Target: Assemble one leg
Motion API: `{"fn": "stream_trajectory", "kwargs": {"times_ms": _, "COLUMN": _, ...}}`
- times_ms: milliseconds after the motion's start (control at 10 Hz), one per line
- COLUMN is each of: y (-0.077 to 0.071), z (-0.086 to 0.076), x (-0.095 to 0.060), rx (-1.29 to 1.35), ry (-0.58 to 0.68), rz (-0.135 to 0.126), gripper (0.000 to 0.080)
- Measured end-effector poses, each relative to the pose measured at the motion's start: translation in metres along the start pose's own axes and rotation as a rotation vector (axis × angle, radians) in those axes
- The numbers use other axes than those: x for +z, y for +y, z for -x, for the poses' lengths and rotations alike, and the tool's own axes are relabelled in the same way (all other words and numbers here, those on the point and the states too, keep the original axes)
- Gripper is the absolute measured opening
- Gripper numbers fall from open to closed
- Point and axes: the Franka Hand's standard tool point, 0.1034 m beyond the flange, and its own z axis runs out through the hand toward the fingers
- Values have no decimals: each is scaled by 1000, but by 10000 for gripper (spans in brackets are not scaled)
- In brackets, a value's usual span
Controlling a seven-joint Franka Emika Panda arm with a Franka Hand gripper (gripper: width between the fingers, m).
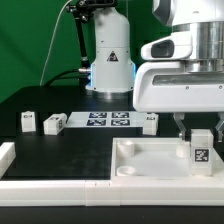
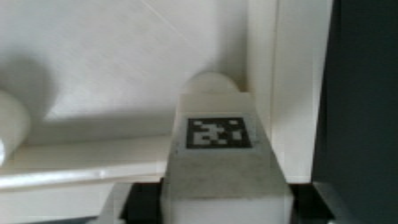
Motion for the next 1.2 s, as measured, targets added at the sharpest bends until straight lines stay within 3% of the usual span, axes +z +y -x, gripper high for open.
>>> {"fn": "stream_trajectory", "kwargs": {"times_ms": 800, "y": -1, "z": 2, "x": 0, "rx": 904, "ry": -7, "rz": 0, "gripper": 291}}
{"fn": "stream_trajectory", "kwargs": {"times_ms": 1200, "y": 0, "z": 0, "x": -1, "rx": 1057, "ry": -8, "rz": -1, "gripper": 292}}
